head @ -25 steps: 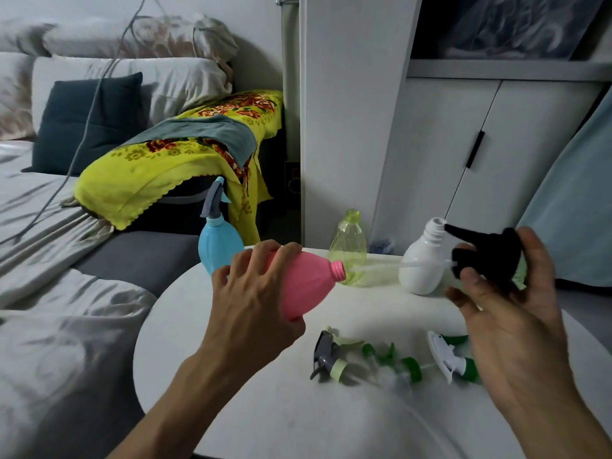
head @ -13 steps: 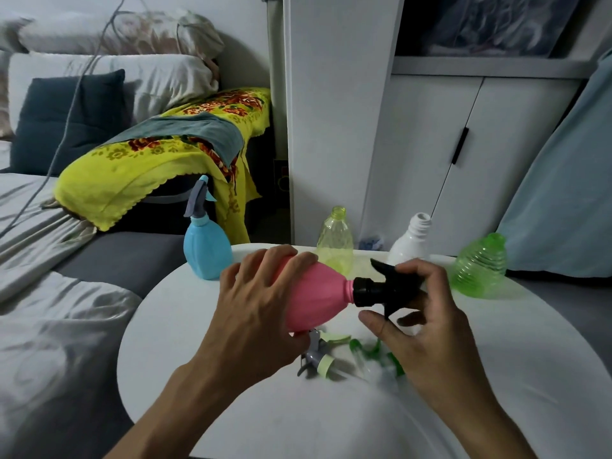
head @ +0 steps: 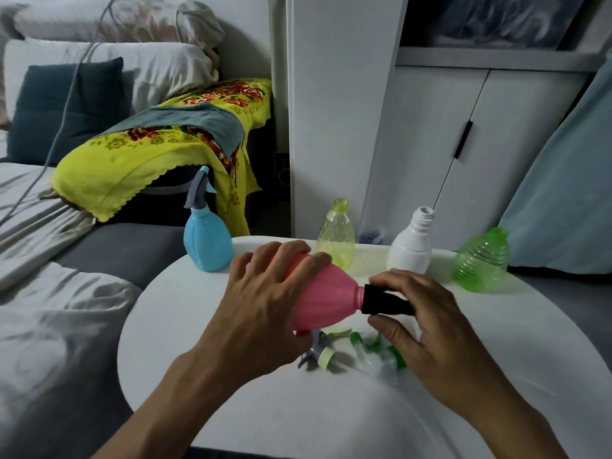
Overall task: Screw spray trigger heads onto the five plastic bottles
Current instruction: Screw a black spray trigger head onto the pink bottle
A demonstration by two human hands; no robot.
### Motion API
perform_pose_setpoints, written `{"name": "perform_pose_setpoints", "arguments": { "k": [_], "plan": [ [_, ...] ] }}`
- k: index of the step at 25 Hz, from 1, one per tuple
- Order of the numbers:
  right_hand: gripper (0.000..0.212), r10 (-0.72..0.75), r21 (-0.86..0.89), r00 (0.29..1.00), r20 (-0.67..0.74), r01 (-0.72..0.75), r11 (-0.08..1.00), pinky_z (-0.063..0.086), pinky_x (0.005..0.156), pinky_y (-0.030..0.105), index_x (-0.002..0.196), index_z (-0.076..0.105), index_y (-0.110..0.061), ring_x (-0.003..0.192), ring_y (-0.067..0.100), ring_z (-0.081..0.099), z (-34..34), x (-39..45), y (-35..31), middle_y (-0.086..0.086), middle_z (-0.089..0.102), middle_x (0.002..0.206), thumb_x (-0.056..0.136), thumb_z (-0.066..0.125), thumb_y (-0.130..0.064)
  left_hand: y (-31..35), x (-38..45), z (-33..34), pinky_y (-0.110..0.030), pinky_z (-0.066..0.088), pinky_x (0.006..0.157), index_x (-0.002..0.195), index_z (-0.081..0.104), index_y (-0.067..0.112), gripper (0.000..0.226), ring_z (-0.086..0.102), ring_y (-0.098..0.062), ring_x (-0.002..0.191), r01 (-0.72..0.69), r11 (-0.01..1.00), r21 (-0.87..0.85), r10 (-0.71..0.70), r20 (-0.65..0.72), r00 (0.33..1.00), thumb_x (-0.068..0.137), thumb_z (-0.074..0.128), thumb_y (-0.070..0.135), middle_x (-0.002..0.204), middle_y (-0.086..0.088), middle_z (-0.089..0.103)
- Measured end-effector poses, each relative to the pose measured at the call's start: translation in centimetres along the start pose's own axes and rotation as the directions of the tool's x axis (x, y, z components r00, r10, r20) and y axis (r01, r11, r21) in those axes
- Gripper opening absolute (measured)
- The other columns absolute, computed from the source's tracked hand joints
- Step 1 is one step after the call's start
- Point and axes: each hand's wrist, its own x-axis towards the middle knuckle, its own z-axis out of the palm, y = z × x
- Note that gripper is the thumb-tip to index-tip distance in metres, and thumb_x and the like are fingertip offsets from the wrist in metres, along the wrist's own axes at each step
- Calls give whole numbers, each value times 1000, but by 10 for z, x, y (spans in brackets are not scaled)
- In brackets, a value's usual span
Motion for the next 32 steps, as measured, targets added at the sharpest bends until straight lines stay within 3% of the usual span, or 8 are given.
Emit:
{"name": "perform_pose_setpoints", "arguments": {
  "k": [3, 6, 11, 20, 24, 27, 29, 32],
  "plan": [
    [31, 11, 248, 997, 73, -29, 968, 47, 88, 19, 115, 51, -43, 108, 4, 61, 5, -2, -4, -22, 61, 113, 87, 63, -37, 1, -1, -2, -56, 45, 95, 137, 42, 28, 89, 51, -34, 123, -19, 1000, 17, 19, 17, 1000, 58, 79, 48, 137, -5, 55],
    [33, -25, 332, 1000, -19, 30, 943, 47, 82, 12, 107, 56, -29, 98, 7, 62, 8, 1, -4, -16, 57, 105, 81, 73, -20, 2, -2, -3, -57, 45, 96, 138, 41, 29, 93, 50, -34, 124, -13, 1000, -1, 13, 38, 999, 58, 82, 49, 139, -5, 54],
    [30, -83, 419, 991, -103, 119, 900, 51, 84, 18, 103, 56, -27, 98, 15, 65, 3, 1, -7, -14, 60, 108, 80, 74, -19, 6, -2, -6, -55, 45, 95, 138, 43, 27, 91, 50, -32, 123, -15, 1000, -13, 15, -2, 1000, 58, 81, 50, 137, -4, 54],
    [54, 75, 440, 990, -117, -16, 898, 57, 76, 23, 119, 48, -56, 93, 8, 67, 0, 1, -9, -15, 64, 105, 76, 74, -35, 11, -2, 2, -59, 37, 99, 138, 43, 25, 92, 44, -36, 128, -26, 991, 129, 49, -175, 983, 58, 85, 45, 139, -11, 55],
    [33, 164, 604, 986, 0, -131, 786, 51, 68, 12, 103, 65, -34, 78, 7, 69, -4, 3, -7, -7, 69, 86, 74, 79, -27, 11, -2, 8, -60, 34, 101, 139, 43, 25, 92, 41, -37, 130, -52, 984, 169, 82, -177, 981, 60, 84, 47, 140, -12, 53],
    [21, 304, 724, 923, 235, -375, 580, 54, 62, 25, 79, 71, -17, 71, 20, 69, -12, 6, 0, 7, 73, 78, 65, 84, -23, 16, -4, 14, -58, 31, 103, 138, 44, 26, 90, 41, -37, 130, -103, 980, 168, 127, -138, 982, 60, 84, 46, 141, -10, 51],
    [26, 381, 712, 818, 431, -568, 412, 55, 67, 50, 73, 71, -11, 71, 31, 63, -15, 5, 7, 20, 73, 80, 59, 88, -24, 20, -4, 16, -57, 32, 104, 137, 44, 27, 92, 41, -36, 130, -125, 980, 158, 142, -98, 985, 57, 86, 45, 141, -9, 48],
    [40, 399, 664, 762, 510, -643, 381, 44, 79, 75, 79, 73, -7, 72, 39, 61, -18, 5, 9, 23, 74, 84, 63, 86, -42, 21, -3, 15, -54, 35, 102, 136, 43, 30, 91, 42, -32, 129, -101, 991, 90, 106, -52, 993, 57, 84, 47, 141, -4, 49]
  ]
}}
